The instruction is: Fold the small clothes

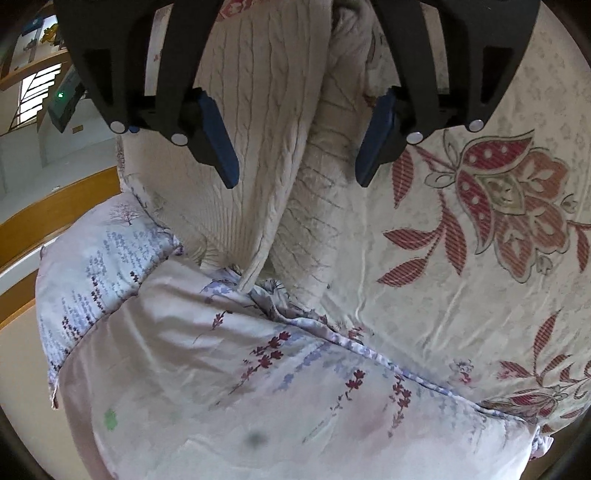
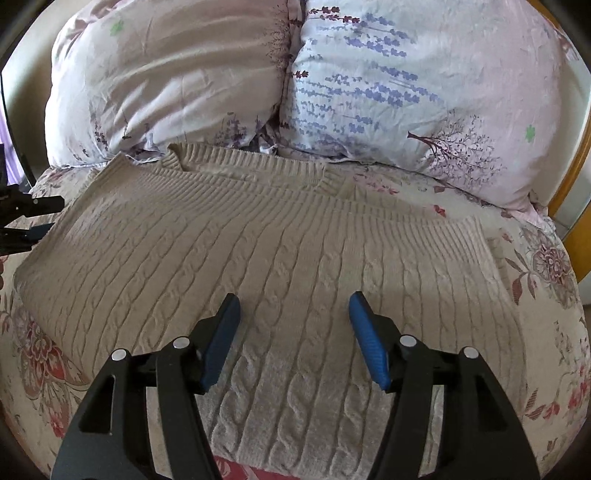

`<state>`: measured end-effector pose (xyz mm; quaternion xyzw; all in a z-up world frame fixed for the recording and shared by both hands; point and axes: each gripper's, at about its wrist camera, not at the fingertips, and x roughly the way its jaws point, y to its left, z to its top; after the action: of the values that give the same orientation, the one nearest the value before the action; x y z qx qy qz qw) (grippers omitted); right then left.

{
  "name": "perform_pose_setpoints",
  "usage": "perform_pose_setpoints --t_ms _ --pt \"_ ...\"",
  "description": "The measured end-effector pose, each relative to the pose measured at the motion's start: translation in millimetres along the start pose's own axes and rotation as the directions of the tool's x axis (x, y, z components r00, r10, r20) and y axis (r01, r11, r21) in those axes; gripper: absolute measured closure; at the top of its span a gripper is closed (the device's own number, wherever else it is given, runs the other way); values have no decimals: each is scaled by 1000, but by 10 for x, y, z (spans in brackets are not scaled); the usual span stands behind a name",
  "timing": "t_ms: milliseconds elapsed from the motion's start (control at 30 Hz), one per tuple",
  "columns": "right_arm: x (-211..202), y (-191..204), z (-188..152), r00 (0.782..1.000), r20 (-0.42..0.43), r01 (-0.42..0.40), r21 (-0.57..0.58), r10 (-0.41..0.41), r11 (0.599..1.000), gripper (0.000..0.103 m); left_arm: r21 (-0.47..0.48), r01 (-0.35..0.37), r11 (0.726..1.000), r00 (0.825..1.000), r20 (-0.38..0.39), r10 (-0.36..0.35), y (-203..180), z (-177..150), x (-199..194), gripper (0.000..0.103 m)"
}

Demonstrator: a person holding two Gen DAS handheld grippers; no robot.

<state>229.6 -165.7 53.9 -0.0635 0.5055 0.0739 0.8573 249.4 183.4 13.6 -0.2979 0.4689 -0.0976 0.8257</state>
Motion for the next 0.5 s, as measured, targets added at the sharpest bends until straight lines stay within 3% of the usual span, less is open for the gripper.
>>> perform_pose_setpoints --t_ms 200,500 --pt "11 8 -11 1000 12 -2 9 2 1000 38 3 5 1000 1000 6 -5 -39 12 59 40" --pt "17 7 -27 1000 26 -17 25 17 1000 36 -14 13 1000 1000 -2 -13 -62 -28 117 62"
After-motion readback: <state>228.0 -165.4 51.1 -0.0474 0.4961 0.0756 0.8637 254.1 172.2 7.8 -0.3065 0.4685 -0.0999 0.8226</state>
